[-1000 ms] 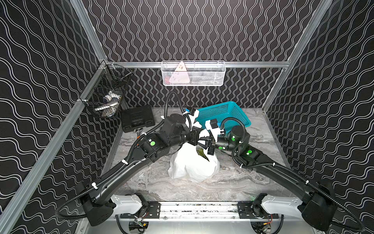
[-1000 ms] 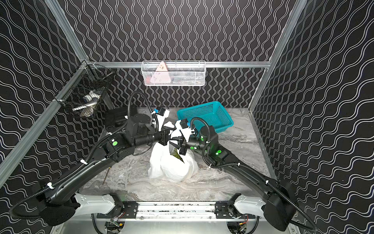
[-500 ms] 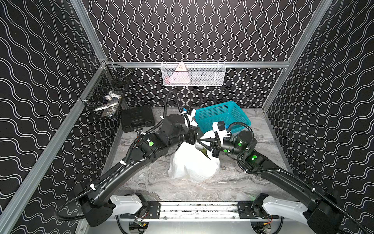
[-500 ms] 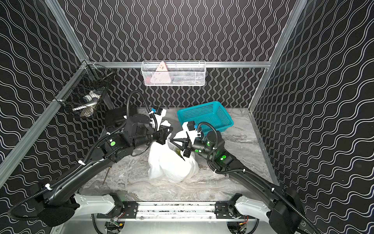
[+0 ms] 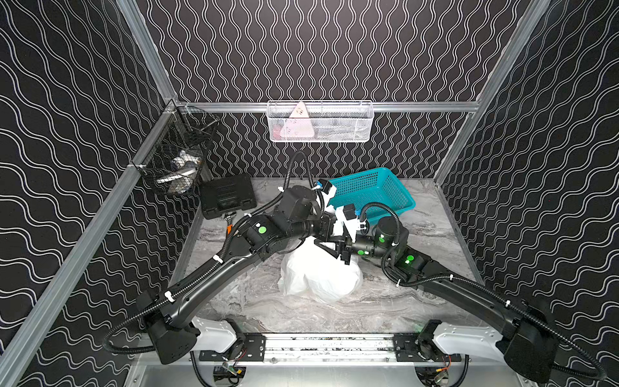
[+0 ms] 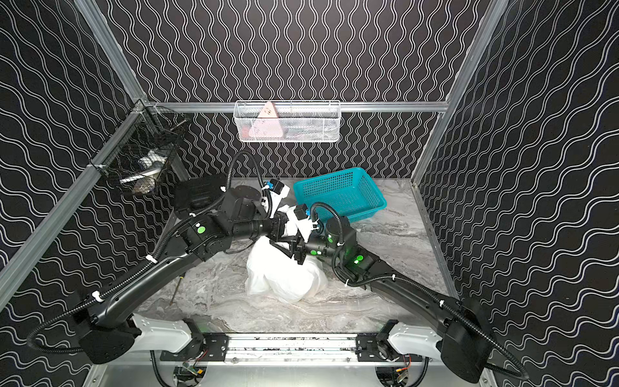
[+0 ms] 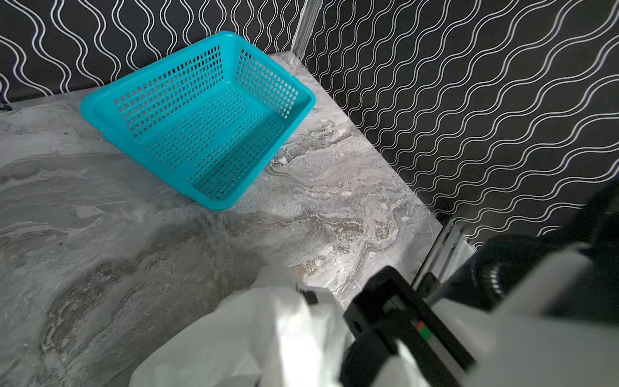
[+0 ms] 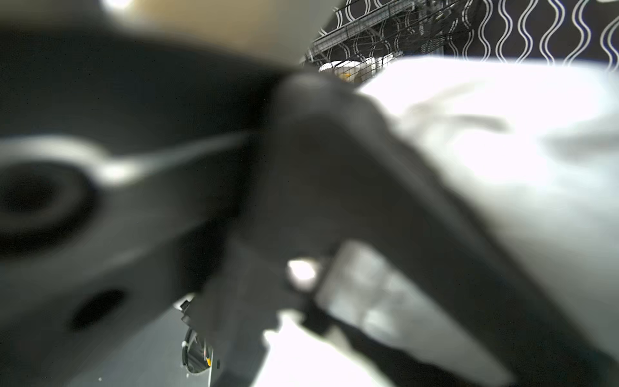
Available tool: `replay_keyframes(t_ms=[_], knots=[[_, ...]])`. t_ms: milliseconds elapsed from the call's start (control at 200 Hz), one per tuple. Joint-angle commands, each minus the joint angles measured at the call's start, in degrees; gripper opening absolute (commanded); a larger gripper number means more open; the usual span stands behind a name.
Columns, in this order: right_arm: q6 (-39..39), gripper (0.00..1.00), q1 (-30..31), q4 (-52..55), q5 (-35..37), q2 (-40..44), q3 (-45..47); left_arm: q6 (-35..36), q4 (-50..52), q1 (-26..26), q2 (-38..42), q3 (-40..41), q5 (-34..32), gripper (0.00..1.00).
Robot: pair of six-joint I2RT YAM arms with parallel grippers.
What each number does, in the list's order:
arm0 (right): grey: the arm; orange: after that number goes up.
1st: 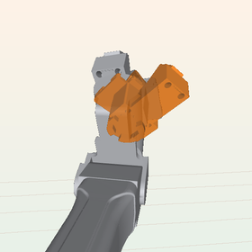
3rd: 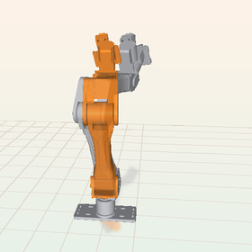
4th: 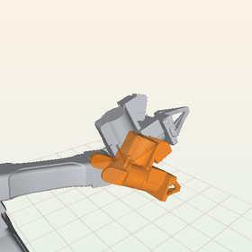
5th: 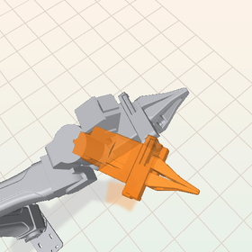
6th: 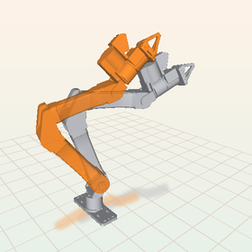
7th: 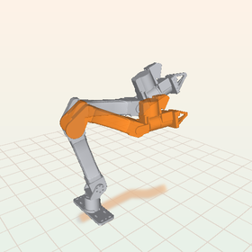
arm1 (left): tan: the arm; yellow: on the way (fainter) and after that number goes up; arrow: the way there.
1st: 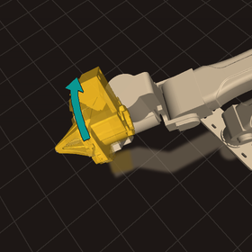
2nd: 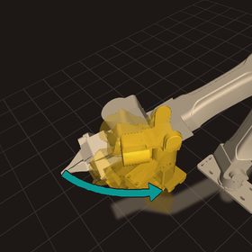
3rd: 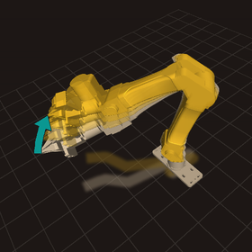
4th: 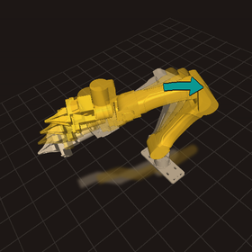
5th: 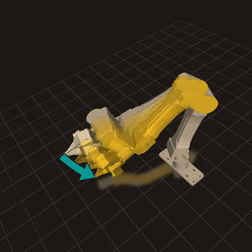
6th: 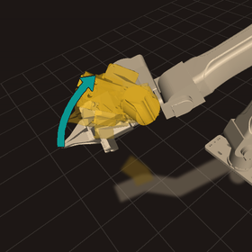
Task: Place the pineapple into a plastic bag & tie a knot
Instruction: Cross the plastic bag at the center of the board.
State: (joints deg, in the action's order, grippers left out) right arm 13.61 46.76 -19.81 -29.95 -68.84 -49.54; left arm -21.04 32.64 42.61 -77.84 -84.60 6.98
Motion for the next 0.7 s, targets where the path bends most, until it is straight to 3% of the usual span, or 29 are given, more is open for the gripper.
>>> replay_keyframes(t_ms=[0, 240, 490, 621, 691], knots=[[-2.8, 0.48, 0.6, -0.7, 1.7, 0.1, 0.4, 2.0, 3.6, 0.0, -0.5, -0.8, 0.7, 0.00], [-2.4, 0.50, 0.6, -3.7, 2.2, -0.9, 0.3, -4.0, -2.5, -0.7, -0.3, 2.3, 19.8, 0.00], [-2.8, 0.40, 0.9, -6.9, 3.4, -1.2, 1.4, -16.0, -10.9, -6.0, 2.6, 6.9, 24.4, 0.00], [-0.8, 0.51, 1.5, -12.4, 7.1, -0.4, 3.6, -22.7, -19.2, -7.2, 4.9, 11.9, 28.1, 0.00], [1.8, 0.54, 1.5, -20.0, 5.4, -0.7, 5.5, -25.3, -23.5, -7.2, 5.8, 14.3, 29.9, 0.00]])
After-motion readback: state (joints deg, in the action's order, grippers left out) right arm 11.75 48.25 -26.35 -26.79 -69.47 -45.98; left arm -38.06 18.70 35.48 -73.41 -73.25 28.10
